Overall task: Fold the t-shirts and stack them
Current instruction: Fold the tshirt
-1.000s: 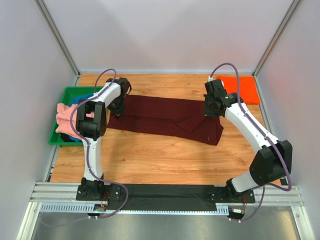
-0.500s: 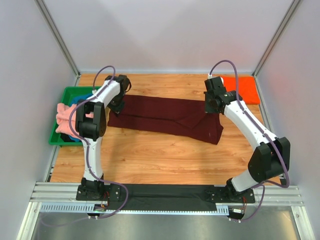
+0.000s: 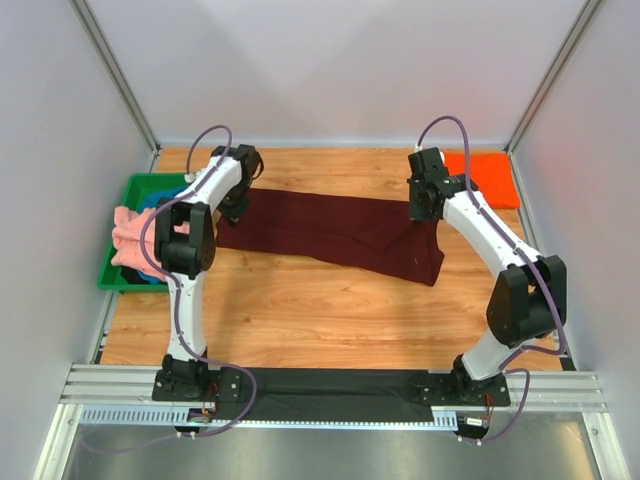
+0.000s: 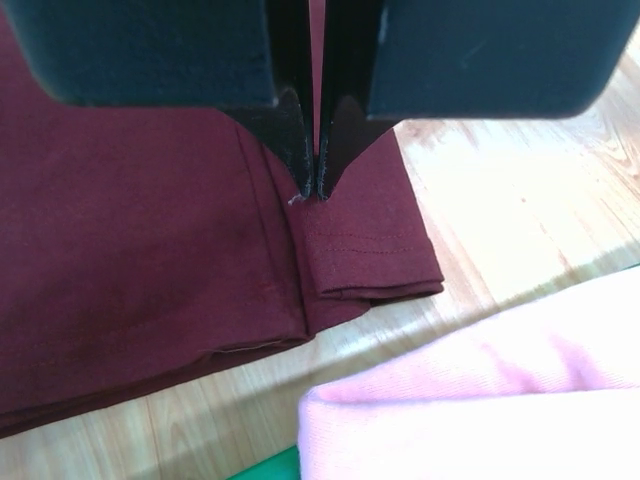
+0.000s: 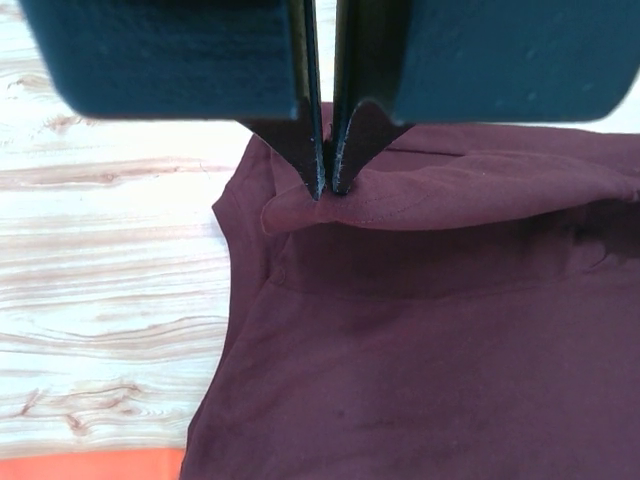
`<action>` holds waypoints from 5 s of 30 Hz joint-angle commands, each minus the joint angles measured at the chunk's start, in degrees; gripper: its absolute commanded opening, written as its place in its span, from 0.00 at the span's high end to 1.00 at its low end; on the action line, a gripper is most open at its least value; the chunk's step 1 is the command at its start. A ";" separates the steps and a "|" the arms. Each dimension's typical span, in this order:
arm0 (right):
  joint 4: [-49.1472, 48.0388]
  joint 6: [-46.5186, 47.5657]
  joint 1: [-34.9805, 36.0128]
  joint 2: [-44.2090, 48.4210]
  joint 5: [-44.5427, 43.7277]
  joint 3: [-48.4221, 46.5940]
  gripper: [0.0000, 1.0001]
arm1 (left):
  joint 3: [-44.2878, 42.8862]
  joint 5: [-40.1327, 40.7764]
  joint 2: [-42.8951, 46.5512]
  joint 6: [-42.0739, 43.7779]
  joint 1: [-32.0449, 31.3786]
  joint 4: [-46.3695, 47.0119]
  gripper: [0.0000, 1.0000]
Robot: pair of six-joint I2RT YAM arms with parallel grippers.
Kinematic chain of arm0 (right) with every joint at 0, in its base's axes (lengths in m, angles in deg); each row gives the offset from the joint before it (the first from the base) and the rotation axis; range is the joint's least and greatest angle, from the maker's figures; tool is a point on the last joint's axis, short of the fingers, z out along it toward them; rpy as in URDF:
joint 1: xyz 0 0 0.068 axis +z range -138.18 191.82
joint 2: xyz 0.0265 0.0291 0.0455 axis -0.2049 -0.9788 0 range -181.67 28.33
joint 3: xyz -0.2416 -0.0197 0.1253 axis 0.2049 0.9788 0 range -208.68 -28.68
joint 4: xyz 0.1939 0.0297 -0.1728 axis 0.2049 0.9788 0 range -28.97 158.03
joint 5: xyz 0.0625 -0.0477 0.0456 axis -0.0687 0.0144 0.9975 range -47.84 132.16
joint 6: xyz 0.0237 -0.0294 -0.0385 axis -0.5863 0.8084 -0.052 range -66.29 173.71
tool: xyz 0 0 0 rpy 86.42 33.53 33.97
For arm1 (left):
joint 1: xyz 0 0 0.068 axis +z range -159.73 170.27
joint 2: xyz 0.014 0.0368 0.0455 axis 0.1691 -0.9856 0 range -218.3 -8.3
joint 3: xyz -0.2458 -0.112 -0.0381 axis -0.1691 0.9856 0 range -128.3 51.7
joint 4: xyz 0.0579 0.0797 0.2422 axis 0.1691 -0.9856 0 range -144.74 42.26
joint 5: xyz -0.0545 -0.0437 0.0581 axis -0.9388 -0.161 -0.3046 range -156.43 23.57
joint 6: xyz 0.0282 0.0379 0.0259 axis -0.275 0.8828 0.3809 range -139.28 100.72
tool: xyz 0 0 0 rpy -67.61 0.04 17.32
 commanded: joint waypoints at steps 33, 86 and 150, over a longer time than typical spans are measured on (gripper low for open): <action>-1.21 0.71 -5.02 -20.28 4.61 -16.62 0.82 | 34.88 -12.88 31.39 47.02 -3.11 31.42 0.48; 3.19 -29.81 -18.62 9.43 -2.34 31.89 1.00 | 44.03 -16.85 35.09 45.70 -6.36 28.87 0.46; -16.40 -39.30 -1.59 5.30 9.45 25.21 0.39 | 27.87 -25.02 31.57 52.82 -4.69 27.91 0.48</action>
